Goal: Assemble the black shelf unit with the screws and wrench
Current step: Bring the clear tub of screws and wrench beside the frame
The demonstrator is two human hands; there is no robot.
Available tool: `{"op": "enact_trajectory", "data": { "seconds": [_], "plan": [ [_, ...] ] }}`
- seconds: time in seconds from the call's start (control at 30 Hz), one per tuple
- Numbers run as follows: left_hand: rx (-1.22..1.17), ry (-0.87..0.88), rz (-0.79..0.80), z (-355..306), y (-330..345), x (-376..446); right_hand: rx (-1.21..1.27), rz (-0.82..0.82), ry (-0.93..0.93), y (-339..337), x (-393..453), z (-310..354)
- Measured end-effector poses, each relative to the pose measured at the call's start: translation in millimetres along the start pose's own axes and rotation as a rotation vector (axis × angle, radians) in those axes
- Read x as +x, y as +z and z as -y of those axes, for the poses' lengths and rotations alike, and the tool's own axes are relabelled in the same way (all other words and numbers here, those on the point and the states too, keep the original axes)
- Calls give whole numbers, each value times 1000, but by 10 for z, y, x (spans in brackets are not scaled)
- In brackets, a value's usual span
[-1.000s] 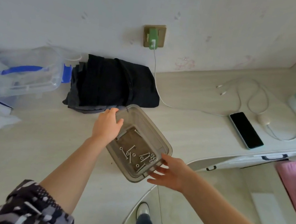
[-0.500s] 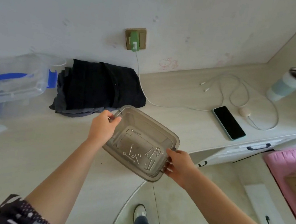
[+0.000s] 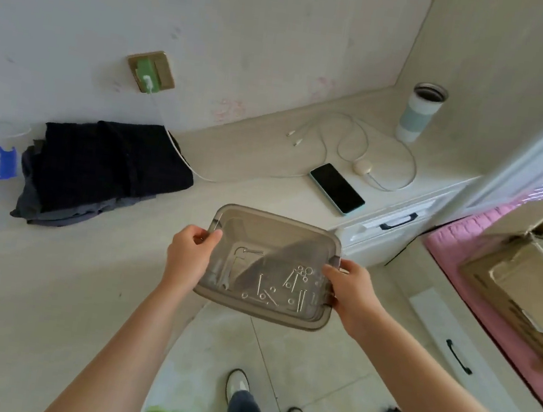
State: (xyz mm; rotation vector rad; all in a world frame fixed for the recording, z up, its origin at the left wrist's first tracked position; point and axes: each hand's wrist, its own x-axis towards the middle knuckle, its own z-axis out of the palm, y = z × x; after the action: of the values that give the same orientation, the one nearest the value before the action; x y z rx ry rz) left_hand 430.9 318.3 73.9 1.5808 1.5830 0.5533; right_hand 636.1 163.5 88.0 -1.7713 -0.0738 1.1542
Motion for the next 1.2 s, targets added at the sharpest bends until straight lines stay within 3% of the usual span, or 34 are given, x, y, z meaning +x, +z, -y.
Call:
{"op": "enact_trajectory", "data": {
  "seconds": [0.3,0.5,0.83,1.2],
  "plan": [
    [-121,-26,109,-234,852,-822,-18,-161,-75,-1129,-311,-331],
    [-112,5,267,-282,1260,-1238,-32,-328,-76,-1638,-619,-606],
    [2,110,560,-196,1638,-1756,136,-623,2,-1953,-1280,-1393],
    [159,343,920,-243,2078,-2746,415,-907,109,-2344,-2172,-2499]
  ]
}}
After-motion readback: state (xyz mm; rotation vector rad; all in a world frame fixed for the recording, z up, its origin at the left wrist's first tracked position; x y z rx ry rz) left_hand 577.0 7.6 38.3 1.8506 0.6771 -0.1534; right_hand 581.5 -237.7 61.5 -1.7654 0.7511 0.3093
